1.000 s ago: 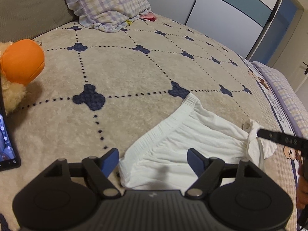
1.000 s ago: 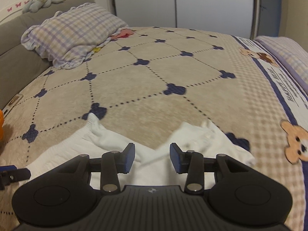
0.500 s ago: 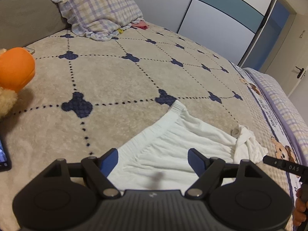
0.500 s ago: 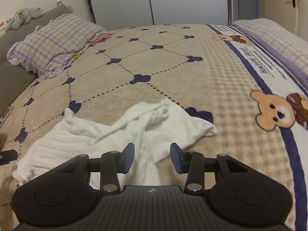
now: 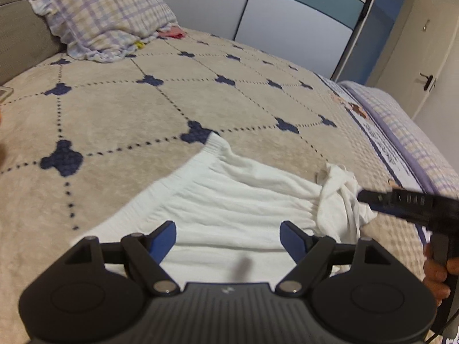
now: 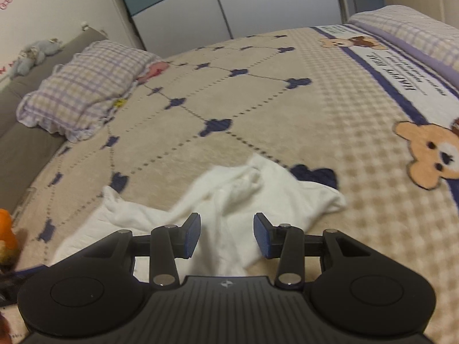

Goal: Fold clothes

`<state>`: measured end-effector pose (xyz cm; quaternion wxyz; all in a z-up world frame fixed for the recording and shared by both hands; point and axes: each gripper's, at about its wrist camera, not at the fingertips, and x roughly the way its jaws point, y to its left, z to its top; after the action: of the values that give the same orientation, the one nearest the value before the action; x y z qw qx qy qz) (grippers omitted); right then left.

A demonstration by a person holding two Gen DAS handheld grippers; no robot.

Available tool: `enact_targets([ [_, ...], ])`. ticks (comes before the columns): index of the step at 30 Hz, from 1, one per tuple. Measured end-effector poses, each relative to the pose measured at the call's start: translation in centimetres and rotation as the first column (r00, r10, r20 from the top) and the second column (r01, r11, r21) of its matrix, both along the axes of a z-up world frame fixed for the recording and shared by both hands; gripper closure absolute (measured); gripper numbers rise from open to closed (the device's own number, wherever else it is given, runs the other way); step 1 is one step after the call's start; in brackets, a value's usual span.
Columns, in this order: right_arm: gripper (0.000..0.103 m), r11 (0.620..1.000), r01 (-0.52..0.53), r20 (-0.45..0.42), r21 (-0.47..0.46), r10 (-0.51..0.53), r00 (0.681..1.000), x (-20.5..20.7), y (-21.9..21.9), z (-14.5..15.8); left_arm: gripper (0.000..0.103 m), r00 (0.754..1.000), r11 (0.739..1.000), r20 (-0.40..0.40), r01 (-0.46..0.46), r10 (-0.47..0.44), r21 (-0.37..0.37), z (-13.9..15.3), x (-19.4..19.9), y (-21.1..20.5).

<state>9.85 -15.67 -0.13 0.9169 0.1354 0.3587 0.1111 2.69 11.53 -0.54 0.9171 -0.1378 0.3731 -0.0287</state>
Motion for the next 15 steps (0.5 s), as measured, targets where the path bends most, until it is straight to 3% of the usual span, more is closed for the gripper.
enact_targets([
  [4, 0.059, 0.998, -0.035, -0.018, 0.056, 0.036, 0.999, 0.7, 0.8, -0.3, 0.022, 1.000, 1.000, -0.025, 0.013, -0.013, 0.004, -0.9, 0.6, -0.8],
  [15, 0.059, 0.997, -0.054, -0.039, 0.050, 0.056, 0.998, 1.3, 1.9, -1.9, 0.022, 0.997, 1.000, -0.071, 0.018, -0.017, 0.012, -2.2, 0.8, -1.1],
])
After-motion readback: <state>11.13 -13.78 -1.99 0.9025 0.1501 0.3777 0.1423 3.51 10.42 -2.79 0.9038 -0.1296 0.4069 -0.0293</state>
